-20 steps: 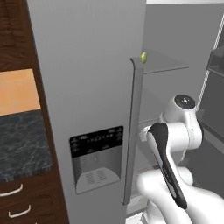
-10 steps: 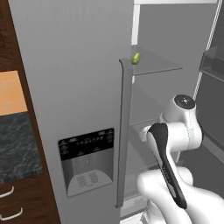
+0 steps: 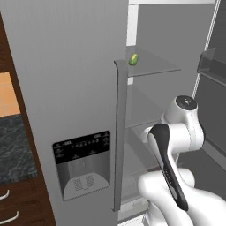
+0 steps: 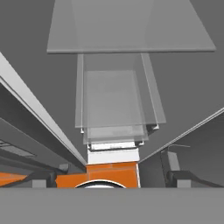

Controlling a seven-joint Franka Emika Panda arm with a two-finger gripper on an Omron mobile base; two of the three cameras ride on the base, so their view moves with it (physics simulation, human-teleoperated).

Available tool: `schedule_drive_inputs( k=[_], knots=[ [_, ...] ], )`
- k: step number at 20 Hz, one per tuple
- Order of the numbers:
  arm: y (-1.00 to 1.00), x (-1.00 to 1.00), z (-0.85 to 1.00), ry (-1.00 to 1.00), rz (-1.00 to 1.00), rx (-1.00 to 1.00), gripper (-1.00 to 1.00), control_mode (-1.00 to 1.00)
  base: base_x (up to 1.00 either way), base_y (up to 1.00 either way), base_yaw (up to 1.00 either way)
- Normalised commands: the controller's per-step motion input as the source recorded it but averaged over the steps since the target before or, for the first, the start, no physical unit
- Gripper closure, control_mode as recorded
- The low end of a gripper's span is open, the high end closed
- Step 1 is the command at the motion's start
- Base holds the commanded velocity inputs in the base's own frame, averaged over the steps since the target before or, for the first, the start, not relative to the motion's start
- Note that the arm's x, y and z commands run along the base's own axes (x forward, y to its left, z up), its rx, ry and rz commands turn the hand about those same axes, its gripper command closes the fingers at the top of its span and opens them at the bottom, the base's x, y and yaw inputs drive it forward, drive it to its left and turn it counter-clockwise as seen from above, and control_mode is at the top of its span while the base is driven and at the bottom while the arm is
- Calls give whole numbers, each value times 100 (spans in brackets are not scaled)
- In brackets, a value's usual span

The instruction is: Place one corn and one fish in each tupperware on the nearby counter, to pack two identical lunches.

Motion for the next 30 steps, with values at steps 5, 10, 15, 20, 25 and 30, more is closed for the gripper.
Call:
schedule_drive_inputs(
  k=[5,10,15,20,25,30],
  knots=[
    [1,11,0,-2,0,0,-100,-100,5,0,0],
    [0,27,34,-18,0,1,-100,-100,0,0,0],
    [-1,7,70,-47,-5,8,-100,-100,0,0,0],
    [0,1,90,-32,-4,12,-100,-100,0,0,0],
    [0,1,93,-3,-2,0,-100,-100,0,0,0],
    [0,10,54,-3,-1,0,-100,-100,0,0,0]
  ],
)
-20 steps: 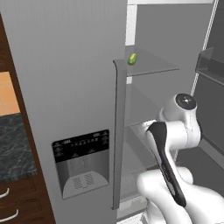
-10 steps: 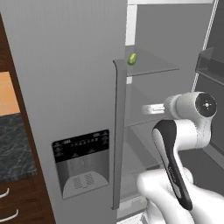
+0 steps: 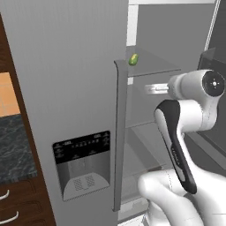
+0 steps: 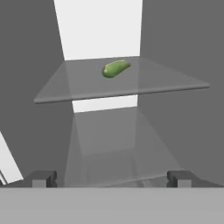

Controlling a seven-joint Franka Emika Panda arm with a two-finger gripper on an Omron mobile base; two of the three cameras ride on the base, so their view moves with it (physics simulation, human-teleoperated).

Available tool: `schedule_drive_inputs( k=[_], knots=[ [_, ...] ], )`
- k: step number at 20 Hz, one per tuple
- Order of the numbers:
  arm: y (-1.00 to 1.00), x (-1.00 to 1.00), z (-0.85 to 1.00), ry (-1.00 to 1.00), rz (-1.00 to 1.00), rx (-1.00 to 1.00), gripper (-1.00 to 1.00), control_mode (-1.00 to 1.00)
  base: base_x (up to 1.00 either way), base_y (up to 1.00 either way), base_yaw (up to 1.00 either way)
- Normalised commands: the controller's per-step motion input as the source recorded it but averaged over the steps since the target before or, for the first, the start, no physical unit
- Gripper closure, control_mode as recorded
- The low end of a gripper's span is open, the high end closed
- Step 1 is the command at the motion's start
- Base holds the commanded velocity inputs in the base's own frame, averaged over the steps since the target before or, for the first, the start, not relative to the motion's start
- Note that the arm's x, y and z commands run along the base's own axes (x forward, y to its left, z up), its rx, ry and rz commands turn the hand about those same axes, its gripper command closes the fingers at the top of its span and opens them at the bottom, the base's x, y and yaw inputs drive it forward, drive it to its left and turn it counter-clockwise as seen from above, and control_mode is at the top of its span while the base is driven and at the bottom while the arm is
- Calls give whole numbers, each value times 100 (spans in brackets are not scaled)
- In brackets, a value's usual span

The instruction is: Place one corn and one fish in each tupperware on the nearby counter, to pack two identical lunches.

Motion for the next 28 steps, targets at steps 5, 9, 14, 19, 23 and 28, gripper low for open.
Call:
schedule_drive_inputs(
  k=[5,9,14,19,23,28],
  knots=[
    [0,20,49,-13,0,0,-100,-100,0,0,0],
    [0,38,29,-1,0,5,-100,-100,0,0,0],
    [-3,52,4,1,0,1,-100,-100,0,0,0],
    [-12,76,0,10,0,1,-100,-100,0,0,0],
    [-2,83,0,13,4,1,-100,-100,0,0,0],
    [0,80,-1,5,6,0,-100,-100,0,0,0]
  ],
)
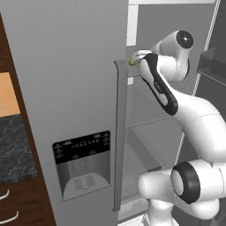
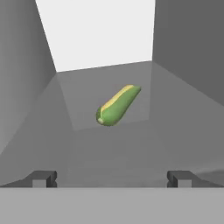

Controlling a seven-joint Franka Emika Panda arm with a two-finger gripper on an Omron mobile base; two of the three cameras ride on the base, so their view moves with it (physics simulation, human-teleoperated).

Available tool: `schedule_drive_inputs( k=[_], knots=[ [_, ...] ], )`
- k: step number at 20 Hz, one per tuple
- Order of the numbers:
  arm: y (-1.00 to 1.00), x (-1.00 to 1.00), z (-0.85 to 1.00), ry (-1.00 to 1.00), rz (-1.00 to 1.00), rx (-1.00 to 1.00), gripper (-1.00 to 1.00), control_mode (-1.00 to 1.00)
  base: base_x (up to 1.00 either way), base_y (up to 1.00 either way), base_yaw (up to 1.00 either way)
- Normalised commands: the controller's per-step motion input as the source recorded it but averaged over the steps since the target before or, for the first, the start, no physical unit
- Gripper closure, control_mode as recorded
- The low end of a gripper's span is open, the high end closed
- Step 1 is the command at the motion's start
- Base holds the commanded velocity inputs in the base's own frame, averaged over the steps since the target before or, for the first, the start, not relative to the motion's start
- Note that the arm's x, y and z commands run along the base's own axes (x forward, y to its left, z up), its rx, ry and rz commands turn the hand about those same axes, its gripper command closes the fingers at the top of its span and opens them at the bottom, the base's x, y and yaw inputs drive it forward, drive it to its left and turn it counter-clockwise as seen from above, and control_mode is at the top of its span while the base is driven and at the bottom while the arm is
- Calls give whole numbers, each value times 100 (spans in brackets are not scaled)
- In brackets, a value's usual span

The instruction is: Place one corn and one fish in each tupperware on the nearby counter, to pack two identical lunches.

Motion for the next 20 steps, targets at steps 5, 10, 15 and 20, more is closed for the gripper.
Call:
schedule_drive_inputs(
  k=[5,10,15,20],
  knots=[
    [0,59,-12,5,6,0,-100,-100,0,0,0],
    [1,58,-28,3,2,0,-100,-100,0,0,0],
    [3,62,-17,1,0,0,-100,-100,0,0,0],
    [8,52,-2,0,0,0,-100,-100,0,0,0]
  ],
)
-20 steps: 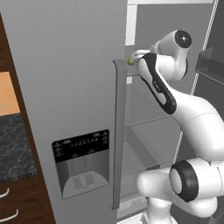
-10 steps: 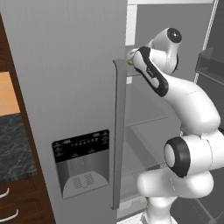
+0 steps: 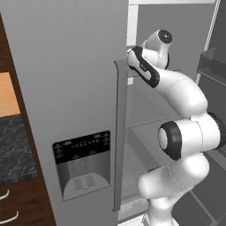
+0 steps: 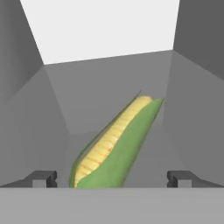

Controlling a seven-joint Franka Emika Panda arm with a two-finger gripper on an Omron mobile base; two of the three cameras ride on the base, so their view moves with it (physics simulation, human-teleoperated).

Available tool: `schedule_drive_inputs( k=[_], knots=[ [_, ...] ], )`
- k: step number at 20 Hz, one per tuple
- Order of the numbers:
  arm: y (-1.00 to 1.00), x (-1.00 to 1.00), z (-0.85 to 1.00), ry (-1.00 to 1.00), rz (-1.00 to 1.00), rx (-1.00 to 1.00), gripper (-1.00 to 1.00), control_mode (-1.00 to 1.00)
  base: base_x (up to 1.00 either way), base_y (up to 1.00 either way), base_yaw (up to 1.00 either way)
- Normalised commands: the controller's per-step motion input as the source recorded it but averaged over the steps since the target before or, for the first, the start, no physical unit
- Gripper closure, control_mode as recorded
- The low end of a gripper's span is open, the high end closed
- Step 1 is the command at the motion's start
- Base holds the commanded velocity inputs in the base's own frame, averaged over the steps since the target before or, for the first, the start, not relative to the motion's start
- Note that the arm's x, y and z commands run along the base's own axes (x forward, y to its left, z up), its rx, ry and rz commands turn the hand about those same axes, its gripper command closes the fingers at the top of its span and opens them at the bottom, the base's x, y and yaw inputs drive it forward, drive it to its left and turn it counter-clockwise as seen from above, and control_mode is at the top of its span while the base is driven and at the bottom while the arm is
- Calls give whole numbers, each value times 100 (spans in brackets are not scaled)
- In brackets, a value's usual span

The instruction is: Place one corn and one fish in each tupperware on the nearby counter, to pack two identical lunches.

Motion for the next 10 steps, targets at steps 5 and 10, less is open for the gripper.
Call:
schedule_drive_inputs(
  k=[5,10],
  knots=[
    [6,47,-8,0,0,0,-100,-100,0,0,0],
    [0,26,-35,3,0,-2,100,-100,0,0,0]
  ],
)
